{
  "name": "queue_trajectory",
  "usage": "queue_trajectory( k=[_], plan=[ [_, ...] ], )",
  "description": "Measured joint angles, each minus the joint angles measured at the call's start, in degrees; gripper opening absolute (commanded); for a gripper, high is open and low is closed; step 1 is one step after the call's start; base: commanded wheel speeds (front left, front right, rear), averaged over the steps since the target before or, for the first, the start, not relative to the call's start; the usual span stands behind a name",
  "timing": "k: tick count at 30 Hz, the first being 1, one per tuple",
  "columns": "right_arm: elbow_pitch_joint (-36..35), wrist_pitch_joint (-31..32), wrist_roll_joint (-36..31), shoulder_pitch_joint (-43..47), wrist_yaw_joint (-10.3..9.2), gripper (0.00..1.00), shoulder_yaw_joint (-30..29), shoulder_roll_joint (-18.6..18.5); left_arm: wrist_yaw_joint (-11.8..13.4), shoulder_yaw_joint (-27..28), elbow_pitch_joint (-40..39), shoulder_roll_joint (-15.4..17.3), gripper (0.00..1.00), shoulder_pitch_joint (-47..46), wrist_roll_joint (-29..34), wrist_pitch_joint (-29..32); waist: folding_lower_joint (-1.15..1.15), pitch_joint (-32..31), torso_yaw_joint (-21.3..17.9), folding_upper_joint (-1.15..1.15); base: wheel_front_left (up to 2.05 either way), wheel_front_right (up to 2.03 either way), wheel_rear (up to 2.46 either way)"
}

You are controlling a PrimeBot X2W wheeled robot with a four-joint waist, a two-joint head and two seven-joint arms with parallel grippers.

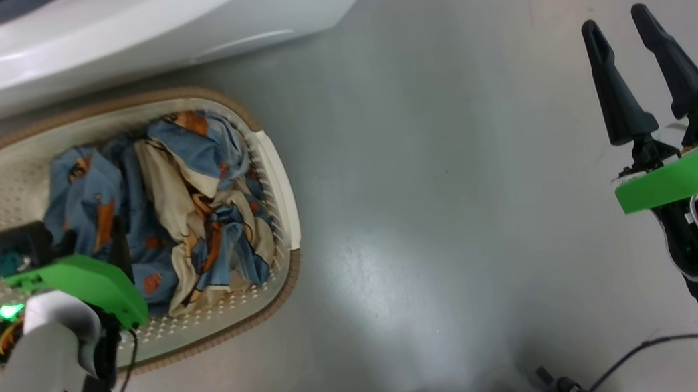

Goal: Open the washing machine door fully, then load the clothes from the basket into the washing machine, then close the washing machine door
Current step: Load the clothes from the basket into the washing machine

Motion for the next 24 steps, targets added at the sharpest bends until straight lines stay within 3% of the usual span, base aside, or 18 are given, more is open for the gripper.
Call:
queue_trajectory(
  k=[7,24],
  plan=[
    [-0.3,0.0,0.2,-1.3,0.0,1.0,0.2,0.7,-0.5,-0.7,5.3,0.5,1.0,-5.5,-0.2,3.7,0.0,3.8,-1.6,0.0,0.0,0.0,0.0],
    [-0.9,0.0,0.5,-3.1,0.0,1.0,0.5,1.5,-1.2,-3.3,8.0,2.0,1.0,-10.3,-0.8,10.6,0.0,9.8,-5.1,0.0,0.0,0.0,0.0]
  ],
)
